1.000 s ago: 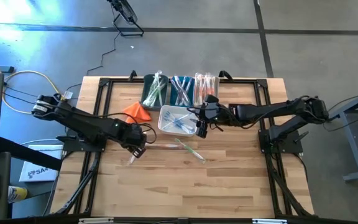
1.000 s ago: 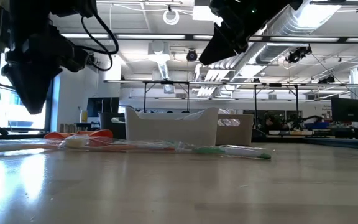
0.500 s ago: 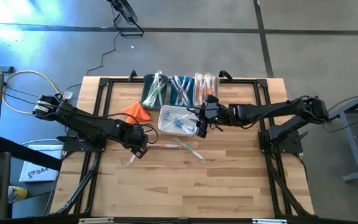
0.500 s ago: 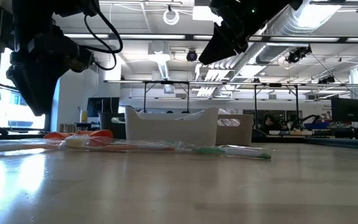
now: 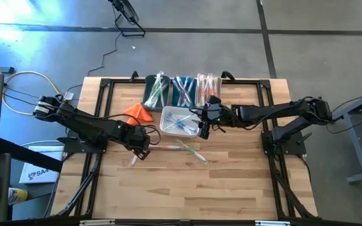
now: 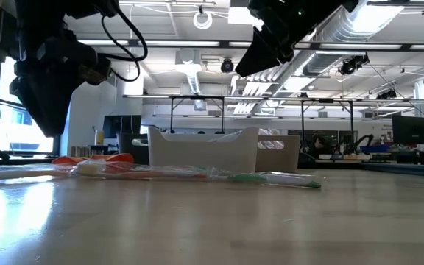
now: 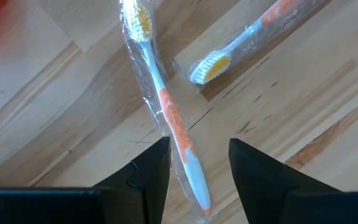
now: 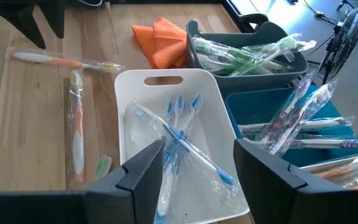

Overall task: Pick & Place Toothbrushes
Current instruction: Put the orange toothbrush into the gray bin

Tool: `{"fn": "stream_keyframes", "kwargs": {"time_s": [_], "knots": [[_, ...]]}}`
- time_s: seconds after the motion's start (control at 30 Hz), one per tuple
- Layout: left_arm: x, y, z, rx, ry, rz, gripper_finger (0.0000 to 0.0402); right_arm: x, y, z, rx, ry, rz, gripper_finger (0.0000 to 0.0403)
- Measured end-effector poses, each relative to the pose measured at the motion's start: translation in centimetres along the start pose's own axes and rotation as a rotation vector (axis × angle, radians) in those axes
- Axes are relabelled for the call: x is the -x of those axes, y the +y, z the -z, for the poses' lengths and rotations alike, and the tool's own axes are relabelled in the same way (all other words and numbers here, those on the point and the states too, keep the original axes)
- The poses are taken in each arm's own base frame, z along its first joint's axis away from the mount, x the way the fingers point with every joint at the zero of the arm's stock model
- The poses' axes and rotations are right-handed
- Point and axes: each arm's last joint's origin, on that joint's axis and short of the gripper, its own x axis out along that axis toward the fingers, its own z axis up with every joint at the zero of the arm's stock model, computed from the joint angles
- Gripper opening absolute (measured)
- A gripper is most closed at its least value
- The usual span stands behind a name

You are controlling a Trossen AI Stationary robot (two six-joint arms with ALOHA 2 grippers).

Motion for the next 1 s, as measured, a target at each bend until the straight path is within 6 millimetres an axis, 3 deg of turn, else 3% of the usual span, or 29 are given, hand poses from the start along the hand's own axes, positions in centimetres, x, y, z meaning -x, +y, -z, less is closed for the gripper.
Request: {"fn": "stream_keyframes", "kwargs": {"time_s": [1.0], "knots": [[-0.02, 0.01, 0.02, 0.028, 0.0, 0.0, 0.0161, 0.0, 0.0, 0.0, -0.001, 0.0, 0.0, 0.0188]]}}
